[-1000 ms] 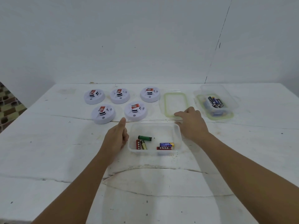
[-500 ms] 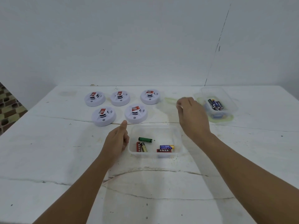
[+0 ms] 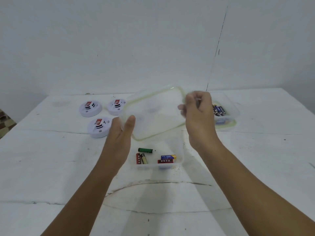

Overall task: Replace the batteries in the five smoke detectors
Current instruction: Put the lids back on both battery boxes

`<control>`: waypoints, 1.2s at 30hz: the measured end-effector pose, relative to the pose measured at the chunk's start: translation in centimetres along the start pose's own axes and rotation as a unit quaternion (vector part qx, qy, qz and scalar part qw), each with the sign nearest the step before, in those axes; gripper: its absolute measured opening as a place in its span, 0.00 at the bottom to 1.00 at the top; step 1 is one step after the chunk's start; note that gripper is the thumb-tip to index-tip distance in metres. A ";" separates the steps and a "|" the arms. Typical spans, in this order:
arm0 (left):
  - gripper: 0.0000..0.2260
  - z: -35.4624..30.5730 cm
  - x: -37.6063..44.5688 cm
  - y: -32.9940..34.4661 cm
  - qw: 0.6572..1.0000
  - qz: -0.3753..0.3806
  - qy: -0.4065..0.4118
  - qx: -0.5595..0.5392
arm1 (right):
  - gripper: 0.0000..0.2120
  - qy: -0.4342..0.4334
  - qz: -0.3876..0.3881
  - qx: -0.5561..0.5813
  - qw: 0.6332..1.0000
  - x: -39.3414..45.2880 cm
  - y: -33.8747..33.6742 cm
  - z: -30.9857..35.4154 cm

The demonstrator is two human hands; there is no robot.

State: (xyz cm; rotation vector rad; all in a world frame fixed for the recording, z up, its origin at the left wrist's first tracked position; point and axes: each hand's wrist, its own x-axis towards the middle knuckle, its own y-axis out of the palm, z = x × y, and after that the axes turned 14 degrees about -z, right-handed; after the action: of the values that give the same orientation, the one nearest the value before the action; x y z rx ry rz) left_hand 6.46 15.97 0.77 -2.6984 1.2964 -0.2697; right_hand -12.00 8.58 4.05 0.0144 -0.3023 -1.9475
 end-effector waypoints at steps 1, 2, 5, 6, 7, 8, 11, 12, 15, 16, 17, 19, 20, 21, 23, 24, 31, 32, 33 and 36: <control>0.15 0.0 -0.4 0.2 0.999 0.009 -0.022 -0.024 | 0.05 0.047 0.008 0.017 0.999 -0.5 -0.1 -0.3; 0.12 0.2 -0.9 0.2 0.998 0.001 -0.035 -0.049 | 0.04 0.084 0.017 0.024 0.996 -1.0 -0.4 -0.7; 0.09 0.8 -1.8 -0.3 0.995 -0.072 -0.015 -0.067 | 0.04 0.108 0.052 -0.058 0.991 -1.7 -2.1 -1.9; 0.09 1.2 -1.9 -0.5 0.994 -0.089 -0.012 -0.057 | 0.08 0.085 0.070 -0.108 0.988 -1.8 -2.8 -2.4; 0.09 1.5 -1.9 -0.7 0.994 -0.098 -0.014 -0.040 | 0.10 0.056 0.089 -0.150 0.983 -1.9 -3.5 -2.9; 0.09 1.9 -1.8 -0.9 0.995 -0.100 -0.019 -0.017 | 0.10 0.031 0.107 -0.182 0.977 -2.1 -4.1 -3.4; 0.14 3.4 -1.9 -1.0 0.995 -0.082 -0.033 0.034 | 0.10 0.015 0.129 -0.223 0.966 -2.9 -5.1 -4.7; 0.14 3.8 -1.9 -1.0 0.995 -0.081 -0.035 0.044 | 0.10 0.023 0.125 -0.226 0.966 -3.1 -5.2 -5.1; 0.13 4.6 -1.8 -0.8 0.994 -0.067 -0.050 0.073 | 0.10 0.040 0.102 -0.230 0.967 -3.3 -5.5 -6.1; 0.13 4.8 -1.8 -0.7 0.993 -0.063 -0.057 0.080 | 0.09 0.046 0.099 -0.229 0.967 -3.2 -5.5 -6.5; 0.13 4.9 -1.8 -0.5 0.993 -0.060 -0.064 0.084 | 0.09 0.056 0.095 -0.223 0.969 -3.2 -5.6 -6.7; 0.13 4.9 -1.7 -0.2 0.992 -0.061 -0.074 0.079 | 0.08 0.088 0.086 -0.202 0.972 -3.4 -5.6 -6.9; 0.13 4.9 -1.8 -0.1 0.992 -0.062 -0.078 0.073 | 0.08 0.102 0.082 -0.189 0.973 -3.4 -5.5 -6.9; 0.13 4.9 -1.8 0.0 0.992 -0.063 -0.083 0.068 | 0.08 0.109 0.076 -0.178 0.975 -3.5 -5.5 -7.0; 0.12 4.8 -2.1 0.0 0.992 -0.061 -0.094 0.064 | 0.09 0.110 0.062 -0.161 0.979 -3.7 -5.6 -7.2; 0.12 4.8 -2.2 0.0 0.991 -0.055 -0.101 0.064 | 0.10 0.111 0.061 -0.156 0.980 -3.9 -5.6 -7.2; 0.15 4.9 -2.4 0.1 0.988 -0.027 -0.128 0.080 | 0.17 0.099 0.112 -0.147 0.978 -4.2 -6.2 -7.7; 0.15 4.9 -2.5 0.1 0.989 -0.030 -0.119 0.079 | 0.18 0.096 0.115 -0.164 0.975 -4.2 -6.2 -7.8; 0.17 4.9 -2.6 0.1 0.990 -0.036 -0.111 0.076 | 0.20 0.098 0.113 -0.185 0.971 -4.3 -6.3 -7.9; 0.16 5.0 -2.7 0.0 0.993 -0.041 -0.094 0.064 | 0.27 0.117 0.089 -0.236 0.960 -4.5 -6.3 -8.3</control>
State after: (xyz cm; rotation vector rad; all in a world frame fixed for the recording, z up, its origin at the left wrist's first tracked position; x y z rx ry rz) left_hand 5.89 18.32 -4.43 -2.5989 1.0806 -0.0992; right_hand -14.72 13.21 -5.96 -0.0910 0.3129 -1.7727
